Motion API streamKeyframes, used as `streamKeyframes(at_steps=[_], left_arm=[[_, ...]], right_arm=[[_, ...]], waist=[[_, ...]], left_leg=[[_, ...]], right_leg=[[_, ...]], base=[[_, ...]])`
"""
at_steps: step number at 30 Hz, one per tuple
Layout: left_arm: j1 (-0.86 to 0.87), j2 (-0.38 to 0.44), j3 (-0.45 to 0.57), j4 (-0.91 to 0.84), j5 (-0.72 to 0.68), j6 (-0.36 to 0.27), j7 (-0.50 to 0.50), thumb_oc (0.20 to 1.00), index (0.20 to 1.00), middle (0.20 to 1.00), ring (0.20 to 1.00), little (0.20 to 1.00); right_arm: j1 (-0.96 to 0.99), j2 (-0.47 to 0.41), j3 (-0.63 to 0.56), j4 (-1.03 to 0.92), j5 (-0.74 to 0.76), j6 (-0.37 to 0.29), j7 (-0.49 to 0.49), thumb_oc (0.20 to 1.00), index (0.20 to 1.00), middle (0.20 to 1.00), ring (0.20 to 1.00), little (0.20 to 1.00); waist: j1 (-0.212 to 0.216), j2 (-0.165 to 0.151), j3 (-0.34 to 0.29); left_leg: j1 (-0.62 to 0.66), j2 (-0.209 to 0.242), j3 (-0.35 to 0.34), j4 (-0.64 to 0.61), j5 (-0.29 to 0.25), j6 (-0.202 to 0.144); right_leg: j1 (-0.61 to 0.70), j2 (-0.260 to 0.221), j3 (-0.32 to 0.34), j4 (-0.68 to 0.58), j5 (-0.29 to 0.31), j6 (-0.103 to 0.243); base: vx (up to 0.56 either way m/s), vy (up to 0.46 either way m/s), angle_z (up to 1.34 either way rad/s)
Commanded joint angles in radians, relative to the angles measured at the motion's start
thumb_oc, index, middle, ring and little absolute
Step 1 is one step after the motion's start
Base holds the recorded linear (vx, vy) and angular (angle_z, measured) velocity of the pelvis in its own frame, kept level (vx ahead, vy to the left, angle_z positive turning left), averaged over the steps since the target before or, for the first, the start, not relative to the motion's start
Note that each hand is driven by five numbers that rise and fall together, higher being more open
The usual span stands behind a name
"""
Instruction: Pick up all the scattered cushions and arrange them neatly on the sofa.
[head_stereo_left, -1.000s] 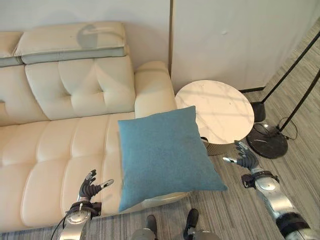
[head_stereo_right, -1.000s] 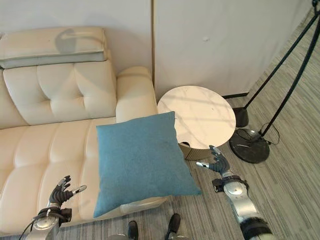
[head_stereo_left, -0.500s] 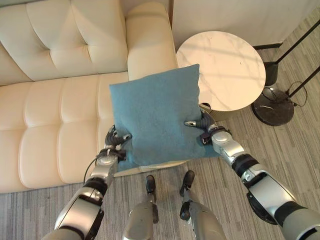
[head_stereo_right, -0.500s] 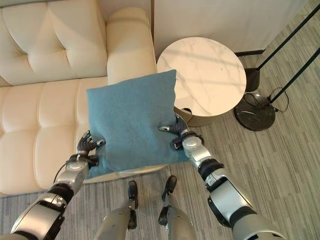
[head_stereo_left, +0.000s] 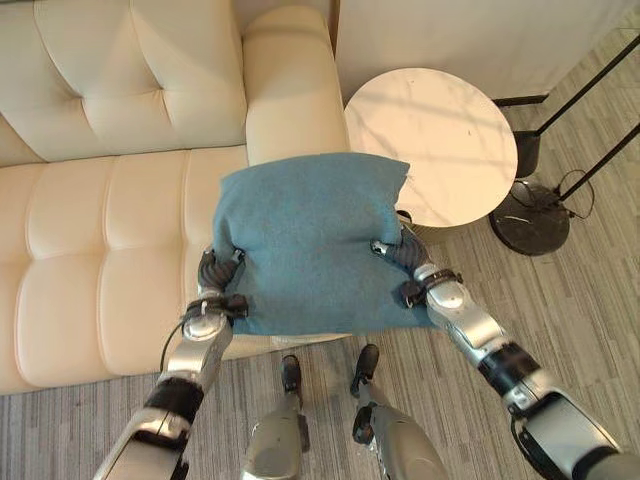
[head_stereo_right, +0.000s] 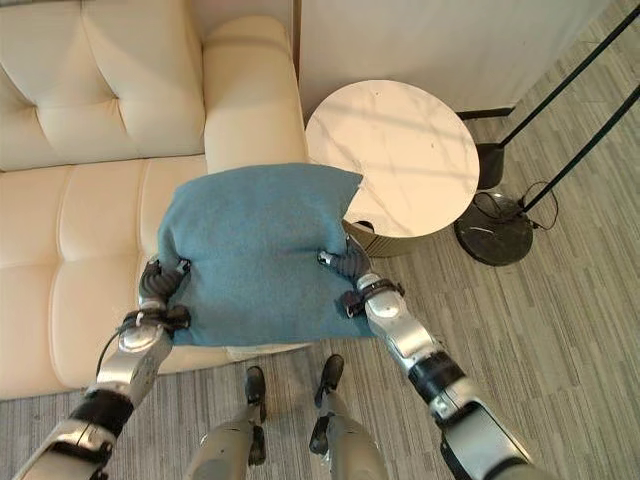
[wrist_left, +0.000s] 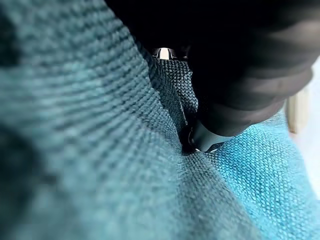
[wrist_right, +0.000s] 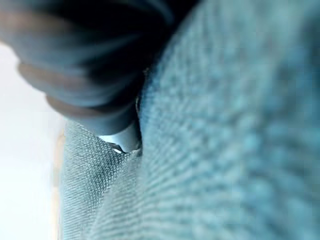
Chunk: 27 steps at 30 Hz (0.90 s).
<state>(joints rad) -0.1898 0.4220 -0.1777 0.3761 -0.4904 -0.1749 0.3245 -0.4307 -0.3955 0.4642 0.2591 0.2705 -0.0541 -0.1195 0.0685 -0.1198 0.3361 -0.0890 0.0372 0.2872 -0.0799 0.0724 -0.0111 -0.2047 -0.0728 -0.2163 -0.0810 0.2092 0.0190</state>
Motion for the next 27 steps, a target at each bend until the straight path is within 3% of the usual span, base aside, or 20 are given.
streamKeyframes(at_steps=[1, 6, 9, 10, 12, 13, 14, 15, 16, 18, 21, 22, 23, 27], left_arm=[[0.045, -0.048, -0.015, -0.228, 0.084, -0.086, -0.124, 0.2, 0.2, 0.2, 0.2, 0.2], [0.202, -0.04, 0.054, -0.408, 0.11, -0.092, -0.166, 0.2, 0.2, 0.2, 0.2, 0.2], [0.251, -0.034, 0.092, -0.489, 0.128, -0.106, -0.154, 0.2, 0.2, 0.2, 0.2, 0.2], [0.251, -0.027, 0.097, -0.504, 0.129, -0.113, -0.157, 0.2, 0.2, 0.2, 0.2, 0.2], [0.248, -0.02, 0.09, -0.51, 0.136, -0.116, -0.159, 0.2, 0.2, 0.2, 0.2, 0.2], [0.238, -0.012, 0.079, -0.515, 0.141, -0.122, -0.165, 0.2, 0.2, 0.2, 0.2, 0.2], [0.234, -0.005, 0.069, -0.512, 0.14, -0.119, -0.169, 0.2, 0.2, 0.2, 0.2, 0.2], [0.234, -0.005, 0.069, -0.512, 0.14, -0.119, -0.169, 0.2, 0.2, 0.2, 0.2, 0.2], [0.235, -0.002, 0.057, -0.506, 0.139, -0.112, -0.178, 0.2, 0.2, 0.2, 0.2, 0.2], [0.236, -0.012, 0.044, -0.511, 0.126, -0.108, -0.179, 0.2, 0.2, 0.2, 0.2, 0.2], [0.22, -0.015, 0.03, -0.531, 0.094, -0.106, -0.199, 0.2, 0.2, 0.2, 0.2, 0.2], [0.22, -0.015, 0.03, -0.531, 0.094, -0.106, -0.199, 0.2, 0.2, 0.2, 0.2, 0.2], [0.204, -0.016, 0.023, -0.546, 0.092, -0.108, -0.203, 0.2, 0.2, 0.2, 0.2, 0.2], [0.186, -0.026, 0.011, -0.553, 0.088, -0.106, -0.223, 0.2, 0.2, 0.2, 0.2, 0.2]], right_arm=[[0.078, 0.042, -0.012, -0.237, -0.068, -0.135, 0.091, 0.2, 0.2, 0.2, 0.2, 0.2], [0.252, 0.001, -0.12, -0.44, -0.081, -0.17, 0.133, 0.2, 0.2, 0.2, 0.2, 0.2], [0.329, 0.013, -0.167, -0.519, -0.049, -0.193, 0.155, 0.2, 0.2, 0.2, 0.2, 0.2], [0.354, 0.02, -0.185, -0.537, -0.042, -0.204, 0.154, 0.2, 0.2, 0.2, 0.2, 0.2], [0.378, 0.021, -0.205, -0.551, -0.046, -0.214, 0.149, 0.2, 0.2, 0.2, 0.2, 0.2], [0.405, 0.008, -0.237, -0.564, -0.062, -0.226, 0.138, 0.2, 0.2, 0.2, 0.2, 0.2], [0.416, 0.002, -0.248, -0.572, -0.062, -0.228, 0.136, 0.2, 0.2, 0.2, 0.2, 0.2], [0.416, 0.002, -0.249, -0.572, -0.062, -0.228, 0.136, 0.2, 0.2, 0.2, 0.2, 0.2], [0.429, -0.001, -0.259, -0.562, -0.065, -0.222, 0.134, 0.2, 0.2, 0.2, 0.2, 0.2], [0.416, -0.011, -0.264, -0.555, -0.077, -0.222, 0.119, 0.2, 0.2, 0.2, 0.2, 0.2], [0.401, -0.027, -0.293, -0.565, -0.059, -0.231, 0.101, 0.2, 0.2, 0.2, 0.2, 0.2], [0.401, -0.027, -0.293, -0.565, -0.059, -0.231, 0.101, 0.2, 0.2, 0.2, 0.2, 0.2], [0.387, -0.044, -0.311, -0.566, -0.045, -0.233, 0.09, 0.2, 0.2, 0.2, 0.2, 0.2], [0.369, -0.069, -0.317, -0.557, -0.063, -0.229, 0.077, 0.2, 0.2, 0.2, 0.2, 0.2]], waist=[[-0.017, 0.014, -0.122], [-0.036, 0.012, -0.156], [-0.042, 0.011, -0.154], [-0.041, 0.013, -0.149], [-0.046, 0.017, -0.145], [-0.054, 0.032, -0.141], [-0.054, 0.04, -0.148], [-0.053, 0.04, -0.151], [-0.051, 0.046, -0.168], [-0.04, 0.046, -0.179], [-0.02, 0.065, -0.185], [-0.021, 0.065, -0.186], [-0.021, 0.095, -0.168], [-0.049, 0.103, -0.159]], left_leg=[[0.011, 0.022, -0.06, 0.045, -0.088, -0.025], [0.064, 0.013, -0.048, 0.066, -0.123, -0.009], [0.08, 0.012, -0.015, 0.063, -0.125, 0.0], [0.066, 0.018, -0.012, 0.065, -0.111, 0.002], [0.051, 0.023, -0.022, 0.069, -0.1, 0.005], [0.019, 0.027, -0.056, 0.077, -0.078, 0.011], [0.001, 0.027, -0.084, 0.078, -0.065, 0.014], [-0.003, 0.028, -0.084, 0.079, -0.063, 0.013], [-0.026, 0.021, -0.126, 0.082, -0.044, 0.011], [-0.062, 0.006, -0.169, 0.081, -0.005, 0.004], [-0.166, 0.001, -0.201, 0.059, 0.093, -0.063], [-0.167, 0.001, -0.202, 0.06, 0.093, -0.063], [-0.21, 0.013, -0.201, 0.027, 0.146, -0.11], [-0.205, 0.019, -0.149, 0.056, 0.092, -0.082]], right_leg=[[0.072, -0.112, 0.039, 0.061, -0.127, 0.152], [0.104, -0.107, 0.072, 0.059, -0.121, 0.161], [0.089, -0.111, 0.081, 0.09, -0.071, 0.194], [0.078, -0.11, 0.085, 0.118, -0.081, 0.194], [0.073, -0.099, 0.112, 0.178, -0.108, 0.192], [0.089, -0.045, 0.192, 0.301, -0.183, 0.179], [0.1, -0.019, 0.225, 0.363, -0.217, 0.167], [0.095, -0.018, 0.225, 0.363, -0.214, 0.166], [0.123, 0.022, 0.272, 0.422, -0.248, 0.15], [0.182, 0.061, 0.303, 0.366, -0.336, 0.1], [0.234, 0.099, 0.274, 0.212, -0.401, 0.046], [0.234, 0.099, 0.273, 0.211, -0.401, 0.046], [0.212, 0.108, 0.233, 0.184, -0.394, 0.032], [0.179, 0.073, 0.161, 0.16, -0.351, 0.041]], base=[[0.09, 0.065, -0.1], [0.04, 0.083, -0.25], [-0.14, 0.035, -0.3], [-0.25, -0.03, -0.44], [-0.23, -0.025, -0.16], [-0.26, -0.051, 0.15], [-0.26, -0.054, 0.22], [-0.17, -0.112, 0.48], [-0.15, -0.129, 0.77], [-0.2, -0.165, 0.98], [-0.26, -0.196, 0.77], [-0.37, -0.126, 0.88], [-0.26, -0.055, 0.88], [-0.36, 0.006, 0.69]])
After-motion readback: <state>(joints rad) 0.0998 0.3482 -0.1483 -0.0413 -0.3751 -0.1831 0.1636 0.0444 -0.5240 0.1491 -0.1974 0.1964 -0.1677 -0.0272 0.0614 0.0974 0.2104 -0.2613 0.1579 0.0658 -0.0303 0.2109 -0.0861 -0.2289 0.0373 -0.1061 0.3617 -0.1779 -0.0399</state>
